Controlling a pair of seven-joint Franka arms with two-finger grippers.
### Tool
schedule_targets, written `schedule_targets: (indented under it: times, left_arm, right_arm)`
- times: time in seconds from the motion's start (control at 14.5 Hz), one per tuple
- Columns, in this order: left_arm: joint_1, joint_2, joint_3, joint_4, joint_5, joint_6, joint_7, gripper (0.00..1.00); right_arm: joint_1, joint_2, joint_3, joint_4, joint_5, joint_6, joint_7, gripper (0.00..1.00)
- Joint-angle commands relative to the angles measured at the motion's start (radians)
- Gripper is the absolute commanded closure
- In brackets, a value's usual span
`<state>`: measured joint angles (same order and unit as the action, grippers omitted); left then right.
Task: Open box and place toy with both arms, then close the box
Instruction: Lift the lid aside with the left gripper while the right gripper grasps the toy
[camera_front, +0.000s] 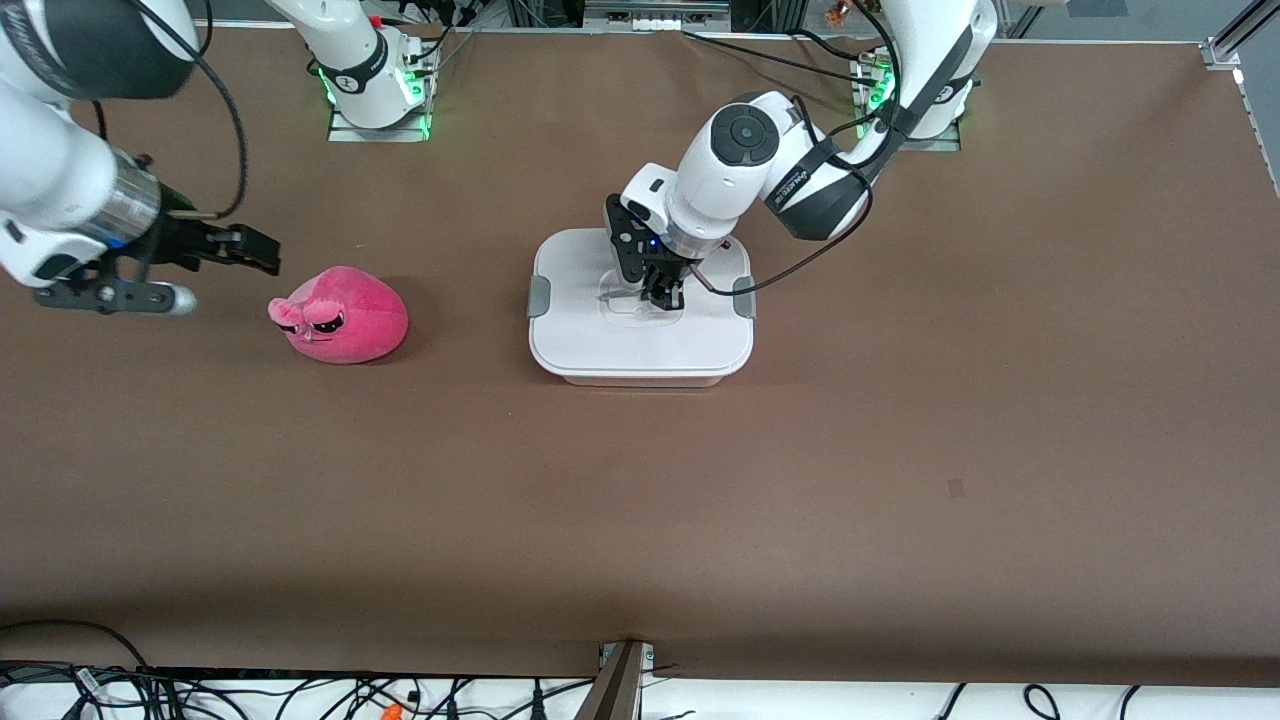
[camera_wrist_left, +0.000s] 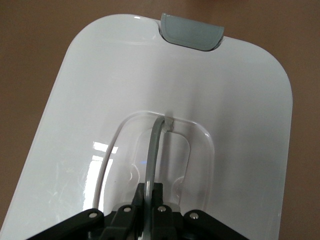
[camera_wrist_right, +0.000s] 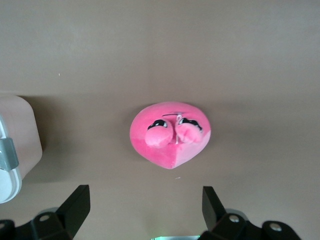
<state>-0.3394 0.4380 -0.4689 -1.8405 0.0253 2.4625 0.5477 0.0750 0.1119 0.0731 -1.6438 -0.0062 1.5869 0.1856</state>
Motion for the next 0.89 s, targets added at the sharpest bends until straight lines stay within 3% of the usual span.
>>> schedule_targets:
  times: [0.0, 0.21, 0.55, 0.83]
  left_arm:
    - [0.003, -0.042, -0.037, -0.003, 0.012, -0.048, -0.017, 1.0]
    - [0.008, -0.055, -0.051, 0.064, 0.012, -0.155, -0.025, 1.0]
    - [0.017, -0.059, -0.043, 0.282, 0.004, -0.533, -0.022, 1.0]
    - [0.117, -0.076, -0.05, 0.386, -0.002, -0.807, -0.028, 1.0]
  right_arm:
    - [0.016, 0.034, -0.004, -0.063, 0.0, 0.06, 0.011, 0.01]
    - [0.019, 0.034, -0.004, -0.178, -0.001, 0.157, 0.011, 0.01]
    - [0.019, 0.086, -0.004, -0.241, -0.072, 0.217, 0.009, 0.01]
    - [0.022, 0.092, -0.004, -0.272, -0.074, 0.235, 0.011, 0.01]
